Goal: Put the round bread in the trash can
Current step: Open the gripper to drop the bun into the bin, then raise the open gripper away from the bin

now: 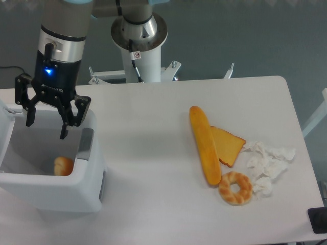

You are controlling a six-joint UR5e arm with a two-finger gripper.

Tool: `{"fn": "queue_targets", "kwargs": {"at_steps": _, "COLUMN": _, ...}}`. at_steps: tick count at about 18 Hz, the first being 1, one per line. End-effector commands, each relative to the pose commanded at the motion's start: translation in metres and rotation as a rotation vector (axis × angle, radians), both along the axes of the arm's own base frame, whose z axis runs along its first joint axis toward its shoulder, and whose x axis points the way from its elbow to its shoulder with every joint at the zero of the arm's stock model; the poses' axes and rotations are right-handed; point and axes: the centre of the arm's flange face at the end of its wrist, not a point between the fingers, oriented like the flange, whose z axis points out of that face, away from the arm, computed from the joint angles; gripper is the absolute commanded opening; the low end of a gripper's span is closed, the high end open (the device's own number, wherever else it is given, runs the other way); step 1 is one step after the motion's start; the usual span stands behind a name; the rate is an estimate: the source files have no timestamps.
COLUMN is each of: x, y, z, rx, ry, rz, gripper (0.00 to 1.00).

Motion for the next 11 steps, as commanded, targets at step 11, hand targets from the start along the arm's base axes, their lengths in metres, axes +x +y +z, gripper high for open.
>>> {"fn": "queue_targets", "kwargs": {"at_steps": 11, "x": -0.026, "y": -0.014, "z": 0.005, "rx": 0.023, "ry": 0.189, "rz": -0.191, "gripper": 1.00}}
